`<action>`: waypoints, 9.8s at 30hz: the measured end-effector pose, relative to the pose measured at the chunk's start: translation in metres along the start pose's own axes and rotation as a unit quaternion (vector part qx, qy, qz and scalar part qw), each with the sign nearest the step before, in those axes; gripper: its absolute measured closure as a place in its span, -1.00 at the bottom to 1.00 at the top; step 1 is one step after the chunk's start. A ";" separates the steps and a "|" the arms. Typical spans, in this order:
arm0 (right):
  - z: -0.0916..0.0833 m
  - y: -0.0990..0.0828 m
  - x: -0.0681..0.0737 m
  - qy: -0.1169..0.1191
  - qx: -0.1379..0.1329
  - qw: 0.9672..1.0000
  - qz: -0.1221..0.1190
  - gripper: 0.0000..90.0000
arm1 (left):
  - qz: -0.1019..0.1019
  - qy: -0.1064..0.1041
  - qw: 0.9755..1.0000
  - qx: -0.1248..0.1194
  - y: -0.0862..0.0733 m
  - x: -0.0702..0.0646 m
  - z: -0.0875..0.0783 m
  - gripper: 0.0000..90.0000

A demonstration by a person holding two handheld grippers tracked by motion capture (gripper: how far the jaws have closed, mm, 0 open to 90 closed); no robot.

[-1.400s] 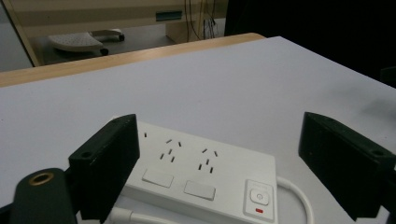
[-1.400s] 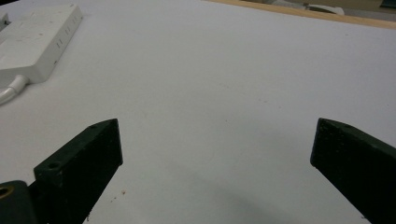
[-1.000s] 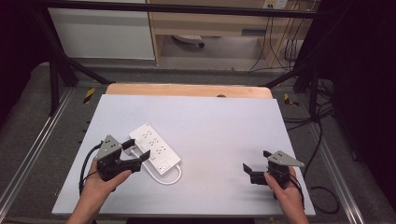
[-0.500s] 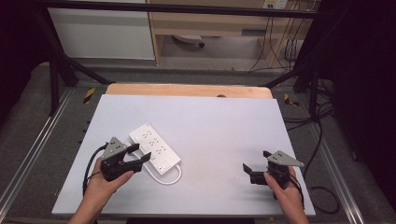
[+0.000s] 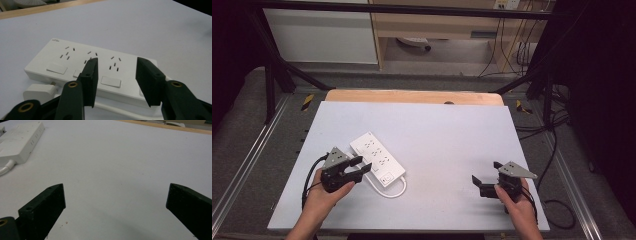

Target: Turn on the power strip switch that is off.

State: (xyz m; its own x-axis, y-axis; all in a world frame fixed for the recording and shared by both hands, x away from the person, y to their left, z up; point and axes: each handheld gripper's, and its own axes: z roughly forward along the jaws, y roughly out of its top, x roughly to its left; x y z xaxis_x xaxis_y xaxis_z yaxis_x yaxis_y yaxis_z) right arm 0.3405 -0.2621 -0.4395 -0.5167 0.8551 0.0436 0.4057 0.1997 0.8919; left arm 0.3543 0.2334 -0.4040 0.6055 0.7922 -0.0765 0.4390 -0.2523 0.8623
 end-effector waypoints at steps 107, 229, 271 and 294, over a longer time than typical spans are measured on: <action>0.002 -0.001 0.000 0.003 0.008 1.000 -0.005 -0.94 | 0.029 -0.026 0.996 0.080 -0.007 0.002 0.046 1.00; 0.001 -0.001 -0.002 0.005 0.008 1.000 -0.004 -0.94 | -0.006 -0.049 0.998 -0.034 0.013 -0.015 0.042 -0.82; 0.002 -0.001 -0.002 0.005 0.009 1.000 -0.003 -0.94 | -0.026 -0.017 0.994 -0.103 0.015 0.011 -0.021 -0.86; 0.002 -0.001 -0.003 0.003 0.009 1.000 -0.001 -0.94 | -0.053 0.018 0.991 -0.123 -0.021 0.032 -0.071 -0.85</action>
State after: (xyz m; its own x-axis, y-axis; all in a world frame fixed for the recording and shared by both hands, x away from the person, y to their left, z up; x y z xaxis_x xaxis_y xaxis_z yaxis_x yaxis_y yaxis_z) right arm 0.3426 -0.2640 -0.4416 -0.5222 0.8517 0.0444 0.4175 0.2099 0.8841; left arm 0.3178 0.3036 -0.3889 0.5388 0.8271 -0.1599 0.3214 -0.0263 0.9466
